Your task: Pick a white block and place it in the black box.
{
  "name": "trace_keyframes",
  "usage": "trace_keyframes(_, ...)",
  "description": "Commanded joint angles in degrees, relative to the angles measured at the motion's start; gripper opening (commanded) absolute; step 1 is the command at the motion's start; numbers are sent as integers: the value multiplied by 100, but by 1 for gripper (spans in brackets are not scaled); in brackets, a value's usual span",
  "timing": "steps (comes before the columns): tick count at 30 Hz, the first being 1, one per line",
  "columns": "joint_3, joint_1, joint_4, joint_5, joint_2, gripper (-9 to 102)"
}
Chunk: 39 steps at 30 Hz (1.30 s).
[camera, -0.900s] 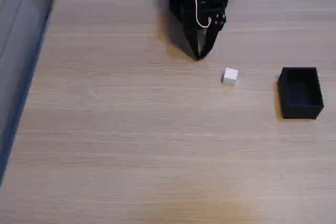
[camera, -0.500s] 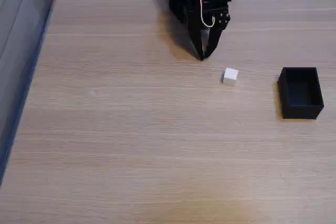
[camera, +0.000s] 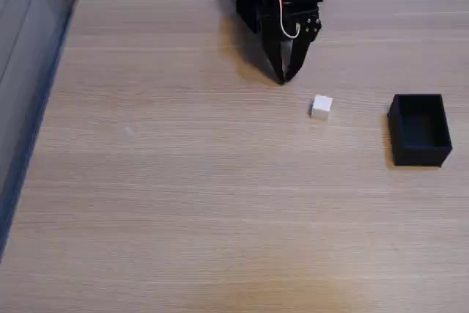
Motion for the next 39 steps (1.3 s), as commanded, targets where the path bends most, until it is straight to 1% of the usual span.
trace_keyframes(1,88,18,0,70,26,0)
trace_keyframes(21,62,-35,9,-35,18,0)
trace_keyframes(25,-343,-114,149,-18,-176,0)
trace_keyframes(28,-1011,-501,149,475,-826,0)
trace_keyframes(33,-2118,-1187,-88,1441,-2127,0)
trace_keyframes(39,-3331,-1784,-598,2426,-3779,0)
